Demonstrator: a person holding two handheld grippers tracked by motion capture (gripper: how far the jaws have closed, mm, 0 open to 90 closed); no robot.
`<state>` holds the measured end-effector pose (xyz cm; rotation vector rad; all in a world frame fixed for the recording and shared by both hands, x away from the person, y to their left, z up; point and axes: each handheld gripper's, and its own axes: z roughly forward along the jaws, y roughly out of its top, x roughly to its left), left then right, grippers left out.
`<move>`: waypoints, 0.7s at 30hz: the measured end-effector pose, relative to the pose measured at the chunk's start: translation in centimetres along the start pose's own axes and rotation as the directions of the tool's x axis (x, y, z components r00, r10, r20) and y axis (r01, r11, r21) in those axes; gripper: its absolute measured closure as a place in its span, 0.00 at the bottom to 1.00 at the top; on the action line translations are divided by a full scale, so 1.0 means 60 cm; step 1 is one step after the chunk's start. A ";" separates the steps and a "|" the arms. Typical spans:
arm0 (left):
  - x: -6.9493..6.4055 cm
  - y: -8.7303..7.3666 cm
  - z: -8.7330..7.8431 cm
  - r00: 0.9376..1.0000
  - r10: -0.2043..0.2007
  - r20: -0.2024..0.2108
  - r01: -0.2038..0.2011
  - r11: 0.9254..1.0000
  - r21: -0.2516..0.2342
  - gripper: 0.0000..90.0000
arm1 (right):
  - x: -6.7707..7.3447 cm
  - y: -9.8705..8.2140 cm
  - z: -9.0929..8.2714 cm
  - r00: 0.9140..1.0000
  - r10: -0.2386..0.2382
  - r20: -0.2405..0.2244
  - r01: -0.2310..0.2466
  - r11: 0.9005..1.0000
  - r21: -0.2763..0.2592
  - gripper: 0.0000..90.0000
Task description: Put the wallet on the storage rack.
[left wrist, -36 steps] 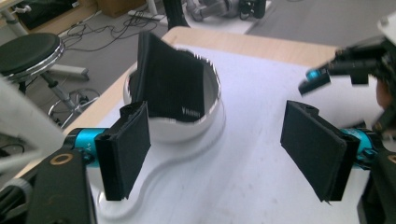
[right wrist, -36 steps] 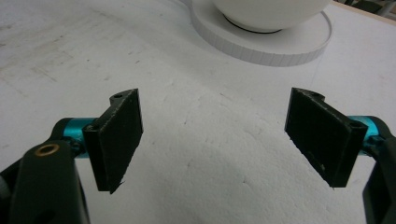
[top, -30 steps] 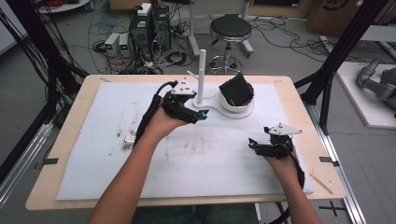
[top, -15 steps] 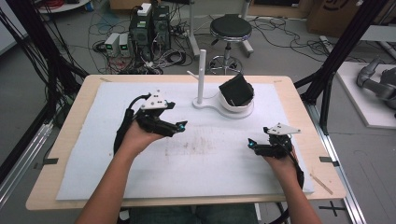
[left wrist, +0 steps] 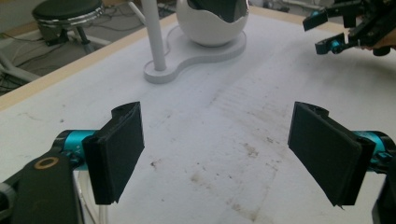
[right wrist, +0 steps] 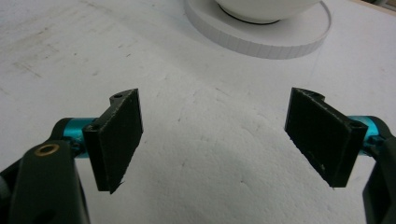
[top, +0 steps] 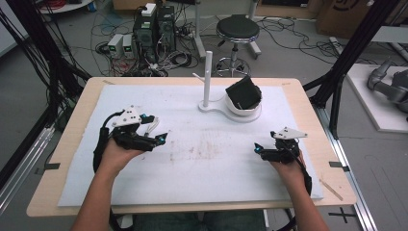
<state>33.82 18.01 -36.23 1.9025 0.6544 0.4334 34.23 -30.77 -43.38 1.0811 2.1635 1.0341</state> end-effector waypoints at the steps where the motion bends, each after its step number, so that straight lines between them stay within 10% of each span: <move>1: 0.003 -0.004 -0.001 1.000 -0.005 -0.001 0.005 1.000 -0.001 0.20 | 0.000 0.000 0.000 1.000 0.000 0.000 0.000 1.000 0.000 0.22; 21: 0.033 -0.040 -0.014 0.997 -0.064 -0.030 0.065 0.998 0.011 0.18 | 0.007 0.008 0.004 1.000 -0.003 0.001 0.003 1.000 -0.007 0.22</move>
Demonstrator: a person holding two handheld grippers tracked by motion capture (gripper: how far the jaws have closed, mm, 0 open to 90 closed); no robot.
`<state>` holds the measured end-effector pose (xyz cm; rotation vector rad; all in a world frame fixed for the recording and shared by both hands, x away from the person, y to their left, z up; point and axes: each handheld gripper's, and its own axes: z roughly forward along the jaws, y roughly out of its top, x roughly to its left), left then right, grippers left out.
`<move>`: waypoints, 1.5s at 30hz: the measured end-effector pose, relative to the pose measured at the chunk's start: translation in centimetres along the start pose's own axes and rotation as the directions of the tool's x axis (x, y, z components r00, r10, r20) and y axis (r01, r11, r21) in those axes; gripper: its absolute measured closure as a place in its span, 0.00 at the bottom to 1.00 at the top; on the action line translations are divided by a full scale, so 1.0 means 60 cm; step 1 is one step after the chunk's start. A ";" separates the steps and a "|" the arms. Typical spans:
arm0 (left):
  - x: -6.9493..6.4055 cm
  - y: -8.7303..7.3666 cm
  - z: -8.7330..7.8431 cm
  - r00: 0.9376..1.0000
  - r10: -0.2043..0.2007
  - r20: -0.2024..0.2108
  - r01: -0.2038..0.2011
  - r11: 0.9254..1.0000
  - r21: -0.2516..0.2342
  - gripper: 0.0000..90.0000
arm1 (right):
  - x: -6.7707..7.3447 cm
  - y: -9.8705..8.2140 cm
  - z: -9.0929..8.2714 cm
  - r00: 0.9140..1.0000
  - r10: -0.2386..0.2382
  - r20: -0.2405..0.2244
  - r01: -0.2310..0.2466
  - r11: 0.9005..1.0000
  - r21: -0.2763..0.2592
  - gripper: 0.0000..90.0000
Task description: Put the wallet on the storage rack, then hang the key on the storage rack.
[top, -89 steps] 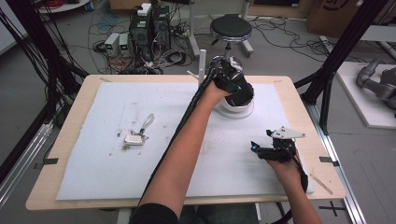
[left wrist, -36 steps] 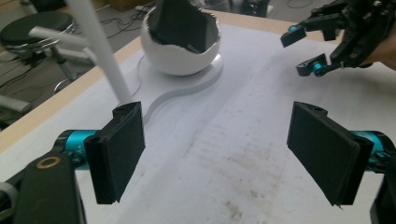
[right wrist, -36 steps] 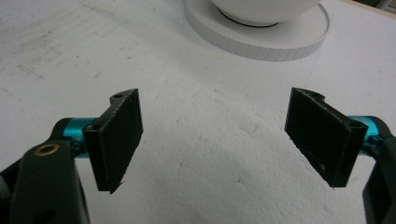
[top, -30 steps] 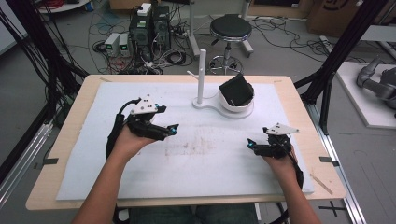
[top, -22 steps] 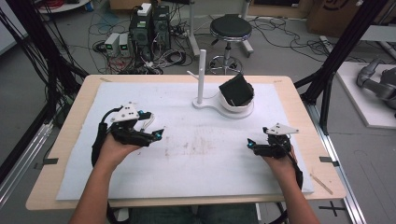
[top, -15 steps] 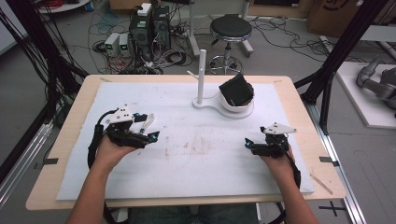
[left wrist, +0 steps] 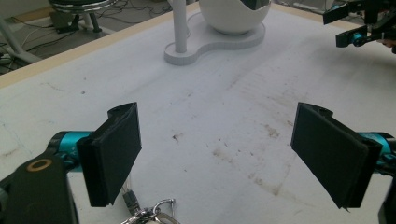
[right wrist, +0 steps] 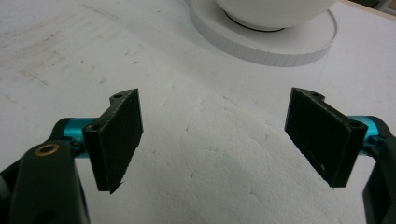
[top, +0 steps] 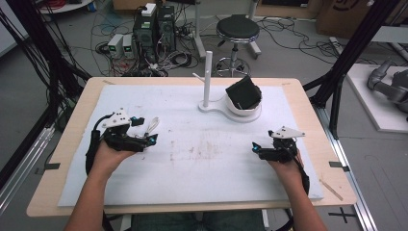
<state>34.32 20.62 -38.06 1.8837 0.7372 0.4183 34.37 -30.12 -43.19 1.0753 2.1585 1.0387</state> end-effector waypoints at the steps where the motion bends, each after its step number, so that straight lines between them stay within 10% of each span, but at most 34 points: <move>1: 0.000 0.000 0.000 1.000 0.000 0.000 0.000 1.000 0.000 0.18 | 0.000 0.000 0.000 1.000 0.002 -0.001 -0.002 1.000 -0.002 0.22; 25: 0.035 -0.024 0.020 0.985 -0.060 -0.163 0.072 0.995 0.069 0.18 | 0.001 0.002 -0.002 1.000 -0.011 -0.005 0.011 1.000 -0.013 0.22; 36: 0.063 -0.043 0.065 0.961 -0.109 -0.256 0.155 0.974 0.167 0.22 | 0.005 0.001 -0.004 1.000 -0.015 -0.004 0.015 1.000 -0.003 0.22; 45: 0.070 -0.060 0.091 0.946 -0.105 -0.308 0.196 0.940 0.281 0.40 | 0.006 -0.001 -0.008 1.000 -0.018 -0.003 0.018 1.000 -0.008 0.22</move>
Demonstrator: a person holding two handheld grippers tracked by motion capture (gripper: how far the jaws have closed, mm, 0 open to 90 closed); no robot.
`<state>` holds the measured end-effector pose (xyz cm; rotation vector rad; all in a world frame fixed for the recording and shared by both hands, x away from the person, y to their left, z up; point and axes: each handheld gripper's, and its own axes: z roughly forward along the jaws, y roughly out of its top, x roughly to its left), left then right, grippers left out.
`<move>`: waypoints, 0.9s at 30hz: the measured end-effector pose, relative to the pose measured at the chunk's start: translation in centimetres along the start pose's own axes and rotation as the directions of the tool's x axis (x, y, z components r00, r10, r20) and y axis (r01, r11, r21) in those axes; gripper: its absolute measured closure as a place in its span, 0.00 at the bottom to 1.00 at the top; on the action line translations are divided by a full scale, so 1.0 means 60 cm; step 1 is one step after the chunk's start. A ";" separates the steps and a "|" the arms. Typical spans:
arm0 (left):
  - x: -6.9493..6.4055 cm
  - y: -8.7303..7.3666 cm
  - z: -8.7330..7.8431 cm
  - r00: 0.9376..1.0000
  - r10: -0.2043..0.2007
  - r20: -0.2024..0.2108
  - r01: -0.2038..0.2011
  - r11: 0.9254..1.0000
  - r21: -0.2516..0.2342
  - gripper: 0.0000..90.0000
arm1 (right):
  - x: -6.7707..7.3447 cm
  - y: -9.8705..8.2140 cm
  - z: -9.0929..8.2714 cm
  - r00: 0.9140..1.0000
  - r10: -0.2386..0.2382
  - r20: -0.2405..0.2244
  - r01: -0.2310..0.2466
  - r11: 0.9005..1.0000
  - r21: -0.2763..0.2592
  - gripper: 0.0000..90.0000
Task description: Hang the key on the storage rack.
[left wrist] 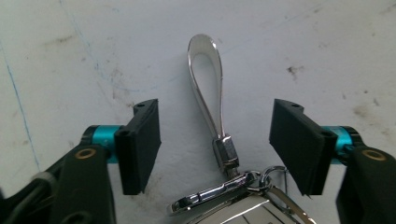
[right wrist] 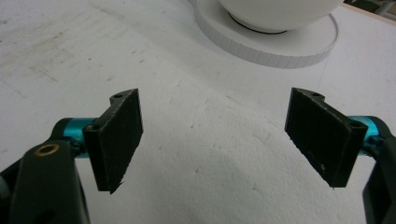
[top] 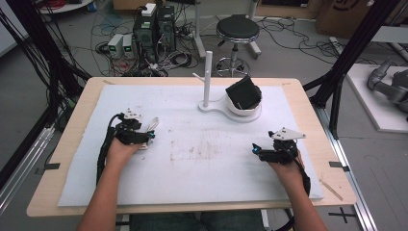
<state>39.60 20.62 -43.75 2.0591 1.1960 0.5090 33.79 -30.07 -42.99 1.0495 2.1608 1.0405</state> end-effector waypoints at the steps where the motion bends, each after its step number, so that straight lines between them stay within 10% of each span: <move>1: 0.000 -0.002 0.002 1.000 0.002 -0.011 -0.002 1.000 0.022 0.50 | 0.000 -0.001 -0.001 1.000 0.001 0.000 -0.001 1.000 0.001 0.22; 15: -0.011 -0.014 0.000 0.999 0.040 0.018 -0.040 0.999 0.005 0.89 | 0.001 0.000 -0.003 1.000 0.004 0.002 -0.004 1.000 -0.006 0.22; 27: -0.016 -0.007 -0.021 0.998 0.052 0.021 -0.051 0.997 -0.058 0.90 | 0.004 0.001 -0.001 1.000 -0.005 0.000 0.005 1.000 0.001 0.22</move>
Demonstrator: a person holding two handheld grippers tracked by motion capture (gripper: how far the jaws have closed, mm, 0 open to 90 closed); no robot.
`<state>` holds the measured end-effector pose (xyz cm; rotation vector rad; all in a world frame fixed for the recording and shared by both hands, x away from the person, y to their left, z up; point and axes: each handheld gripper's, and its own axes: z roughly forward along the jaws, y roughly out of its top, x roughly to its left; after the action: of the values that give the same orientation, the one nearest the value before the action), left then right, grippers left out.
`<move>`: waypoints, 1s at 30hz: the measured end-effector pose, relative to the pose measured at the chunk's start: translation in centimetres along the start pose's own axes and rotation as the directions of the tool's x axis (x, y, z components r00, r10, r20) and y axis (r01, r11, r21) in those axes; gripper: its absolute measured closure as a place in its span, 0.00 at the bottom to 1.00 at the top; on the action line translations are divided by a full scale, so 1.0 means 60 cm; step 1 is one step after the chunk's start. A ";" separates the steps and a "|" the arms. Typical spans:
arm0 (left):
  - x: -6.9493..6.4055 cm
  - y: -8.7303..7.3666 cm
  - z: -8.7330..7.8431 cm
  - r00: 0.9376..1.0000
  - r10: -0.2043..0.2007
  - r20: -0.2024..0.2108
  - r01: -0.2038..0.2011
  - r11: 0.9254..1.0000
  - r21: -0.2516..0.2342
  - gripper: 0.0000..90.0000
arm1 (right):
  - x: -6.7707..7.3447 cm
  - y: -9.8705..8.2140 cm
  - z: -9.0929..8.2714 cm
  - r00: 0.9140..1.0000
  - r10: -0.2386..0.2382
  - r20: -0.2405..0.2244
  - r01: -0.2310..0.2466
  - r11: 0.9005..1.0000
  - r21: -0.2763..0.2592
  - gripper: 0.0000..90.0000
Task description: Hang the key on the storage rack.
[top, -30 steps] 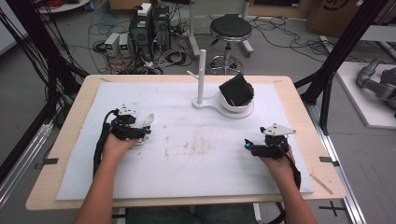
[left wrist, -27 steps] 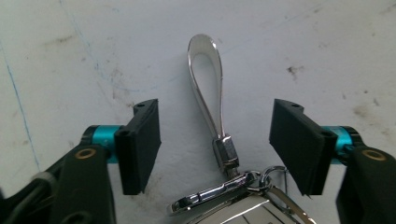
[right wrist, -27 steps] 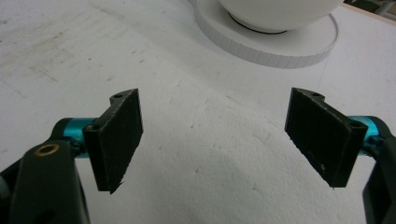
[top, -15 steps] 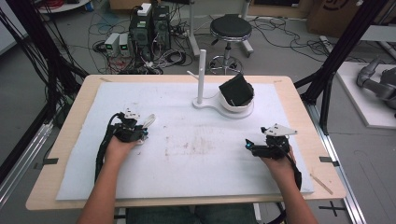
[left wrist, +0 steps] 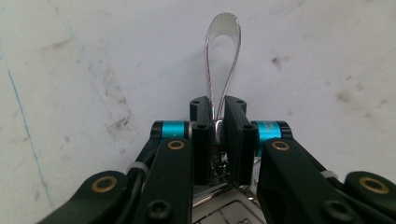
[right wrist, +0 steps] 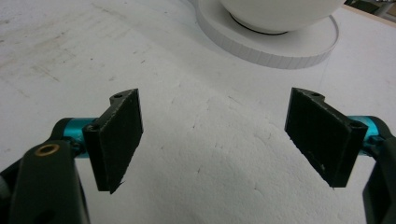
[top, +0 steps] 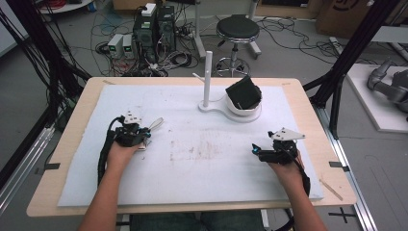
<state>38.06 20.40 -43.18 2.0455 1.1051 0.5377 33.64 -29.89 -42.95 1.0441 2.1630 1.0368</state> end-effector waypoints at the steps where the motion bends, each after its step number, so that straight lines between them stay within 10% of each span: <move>1: -0.001 0.003 -0.005 1.000 -0.001 0.005 0.002 1.000 -0.017 0.90 | 0.000 0.000 0.000 1.000 0.000 0.000 0.000 1.000 0.000 0.22; 13: -0.022 0.036 -0.048 0.999 -0.024 0.047 0.033 0.982 -0.186 0.90 | -0.003 0.000 -0.001 1.000 0.007 -0.003 -0.007 1.000 -0.006 0.22; 30: -0.057 0.104 -0.063 0.997 0.013 0.073 0.009 0.955 -0.296 0.90 | 0.000 0.002 0.000 1.000 0.012 -0.011 -0.012 1.000 -0.007 0.22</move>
<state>37.06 16.83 -36.04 1.7908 0.9188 0.5862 33.68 -29.87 -42.85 1.0521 2.1628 1.0570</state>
